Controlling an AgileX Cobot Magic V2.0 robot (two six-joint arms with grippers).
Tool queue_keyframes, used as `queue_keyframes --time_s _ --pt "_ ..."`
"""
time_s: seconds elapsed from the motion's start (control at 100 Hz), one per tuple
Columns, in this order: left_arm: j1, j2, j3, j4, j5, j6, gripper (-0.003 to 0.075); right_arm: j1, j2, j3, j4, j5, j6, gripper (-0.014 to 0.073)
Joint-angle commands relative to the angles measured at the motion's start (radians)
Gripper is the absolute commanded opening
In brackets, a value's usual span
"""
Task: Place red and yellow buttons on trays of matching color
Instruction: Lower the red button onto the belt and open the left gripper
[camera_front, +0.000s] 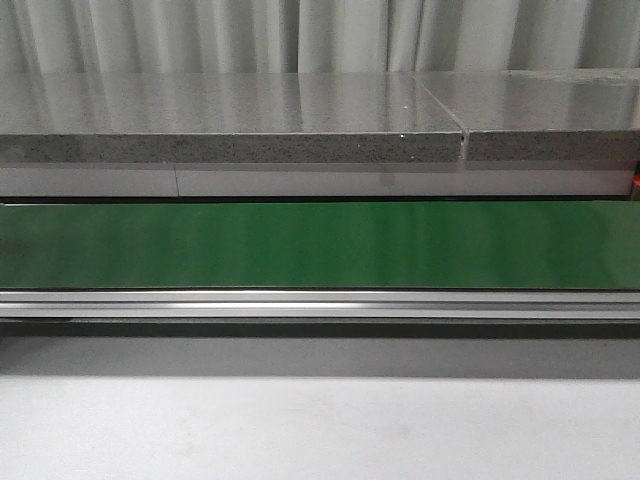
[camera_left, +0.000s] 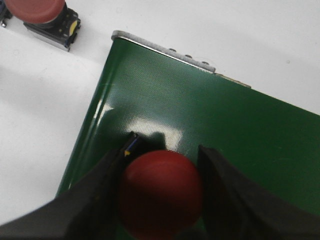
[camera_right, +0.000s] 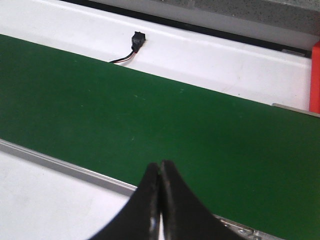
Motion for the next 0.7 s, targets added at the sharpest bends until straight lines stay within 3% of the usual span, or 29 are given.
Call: queue_keyframes --time_s 0.0,0.08,0.18,0.69 --pt "-0.006 -0.036 -0.023 -0.013 -0.031 0.003 0.0347 -0.001 -0.009 -0.027 0.019 -0.045 -0.006 -0.0067" --pt "-0.006 -0.036 -0.023 -0.013 -0.031 0.012 0.0517 -0.001 -0.009 -0.027 0.019 -0.045 -0.006 -0.0067" --pt "-0.006 -0.036 -0.025 -0.013 -0.031 0.021 0.0631 -0.001 -0.009 -0.027 0.019 -0.045 -0.006 -0.0067" --pt "0.024 -0.06 -0.185 0.048 0.003 0.019 0.064 -0.001 -0.009 -0.027 0.019 -0.045 -0.006 -0.0067"
